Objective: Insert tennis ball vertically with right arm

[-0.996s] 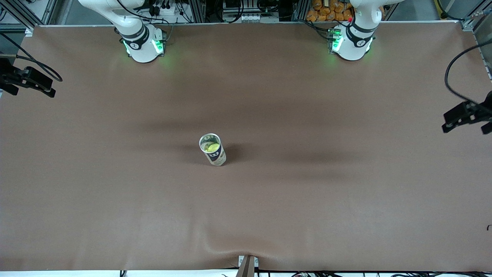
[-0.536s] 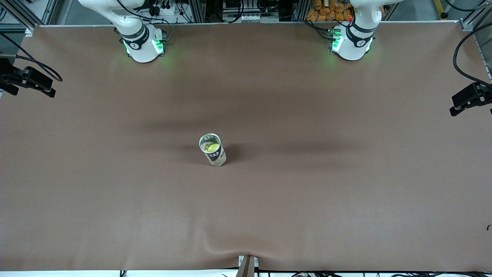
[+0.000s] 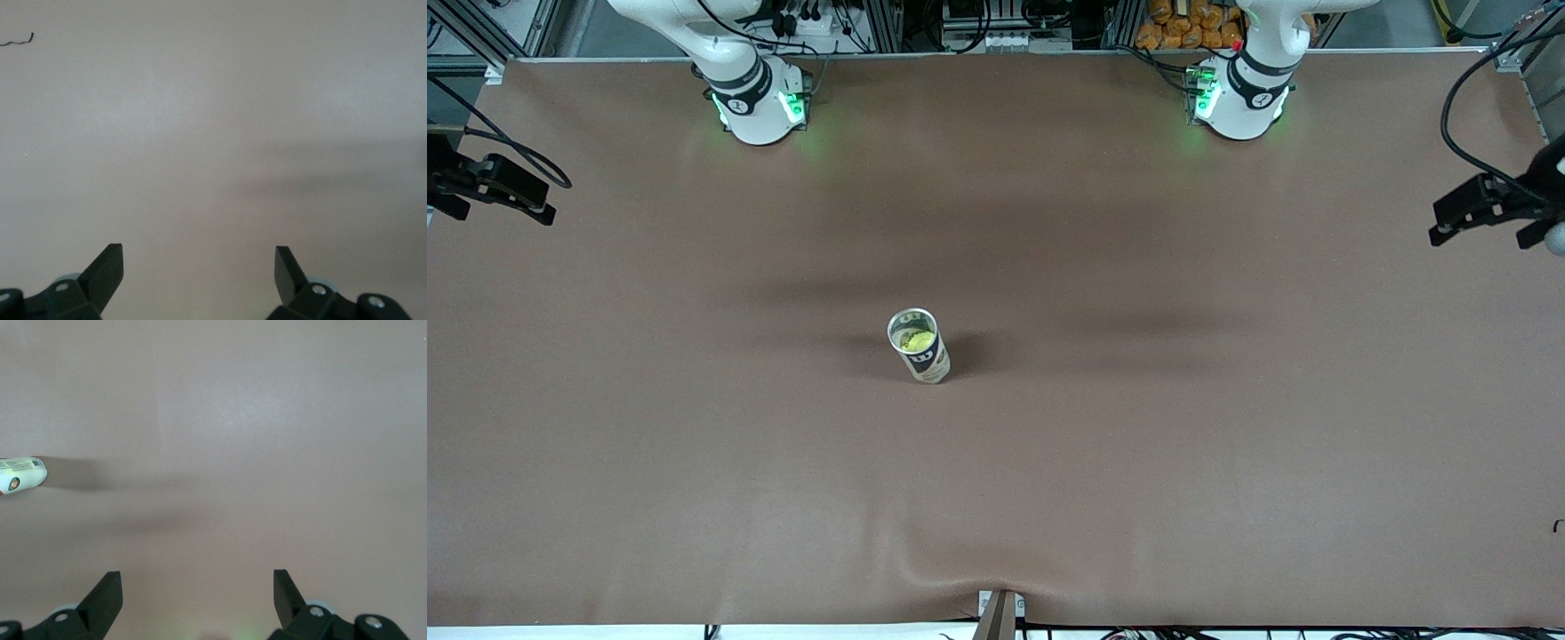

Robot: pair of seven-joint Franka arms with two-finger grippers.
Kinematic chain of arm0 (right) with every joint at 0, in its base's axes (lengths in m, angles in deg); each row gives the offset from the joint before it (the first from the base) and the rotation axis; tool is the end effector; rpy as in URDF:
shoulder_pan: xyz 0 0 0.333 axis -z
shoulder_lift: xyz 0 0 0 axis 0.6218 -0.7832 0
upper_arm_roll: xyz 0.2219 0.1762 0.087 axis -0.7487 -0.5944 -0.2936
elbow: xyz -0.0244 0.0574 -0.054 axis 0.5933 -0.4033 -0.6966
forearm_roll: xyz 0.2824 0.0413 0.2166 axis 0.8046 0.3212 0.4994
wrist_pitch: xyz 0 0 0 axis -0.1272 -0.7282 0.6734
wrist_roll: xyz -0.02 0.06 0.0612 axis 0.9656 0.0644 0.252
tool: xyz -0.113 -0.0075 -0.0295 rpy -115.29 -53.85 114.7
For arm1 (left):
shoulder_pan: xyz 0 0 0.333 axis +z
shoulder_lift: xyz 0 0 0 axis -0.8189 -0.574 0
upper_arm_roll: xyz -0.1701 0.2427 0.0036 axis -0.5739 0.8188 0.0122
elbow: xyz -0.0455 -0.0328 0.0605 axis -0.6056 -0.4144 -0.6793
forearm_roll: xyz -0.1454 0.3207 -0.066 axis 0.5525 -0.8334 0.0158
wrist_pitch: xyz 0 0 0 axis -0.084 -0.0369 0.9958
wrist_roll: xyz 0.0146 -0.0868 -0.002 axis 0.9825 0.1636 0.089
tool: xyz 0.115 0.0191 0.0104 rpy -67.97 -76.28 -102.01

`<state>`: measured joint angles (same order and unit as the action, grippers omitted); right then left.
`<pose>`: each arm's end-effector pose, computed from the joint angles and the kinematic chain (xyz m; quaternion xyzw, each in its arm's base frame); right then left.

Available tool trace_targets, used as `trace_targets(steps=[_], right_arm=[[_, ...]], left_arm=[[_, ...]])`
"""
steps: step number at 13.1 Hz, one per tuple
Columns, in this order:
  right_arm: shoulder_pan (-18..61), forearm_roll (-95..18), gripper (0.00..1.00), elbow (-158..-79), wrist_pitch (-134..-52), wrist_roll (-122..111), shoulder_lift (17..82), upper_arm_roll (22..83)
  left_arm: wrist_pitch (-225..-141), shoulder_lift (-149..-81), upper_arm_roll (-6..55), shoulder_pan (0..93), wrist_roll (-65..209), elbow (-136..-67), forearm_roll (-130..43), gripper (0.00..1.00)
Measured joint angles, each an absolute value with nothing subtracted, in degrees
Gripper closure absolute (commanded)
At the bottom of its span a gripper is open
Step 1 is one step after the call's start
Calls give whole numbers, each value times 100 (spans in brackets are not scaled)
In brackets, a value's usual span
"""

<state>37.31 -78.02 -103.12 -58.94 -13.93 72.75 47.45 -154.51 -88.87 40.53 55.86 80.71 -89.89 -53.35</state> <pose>0.5044 -0.0016 0.6318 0.9993 -0.0274 -0.0153 0.0225 0.5152 -0.0105 0.6140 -0.9994 0.0306 -0.0113 0.0086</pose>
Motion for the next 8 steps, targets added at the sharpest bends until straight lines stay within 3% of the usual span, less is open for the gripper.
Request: trace_targets(steps=[4, 8], right_arm=[[3731, -7802, 0, -10312, -5894, -1393, 7275, 4745], [3731, -7802, 0, -10312, -5894, -1393, 7275, 4745]], left_arm=[[-15613, -8250, 4051, 5538, 8070, -9729, -5334, 0], [-15617, -8124, 3864, 5521, 7888, -9853, -5328, 0]])
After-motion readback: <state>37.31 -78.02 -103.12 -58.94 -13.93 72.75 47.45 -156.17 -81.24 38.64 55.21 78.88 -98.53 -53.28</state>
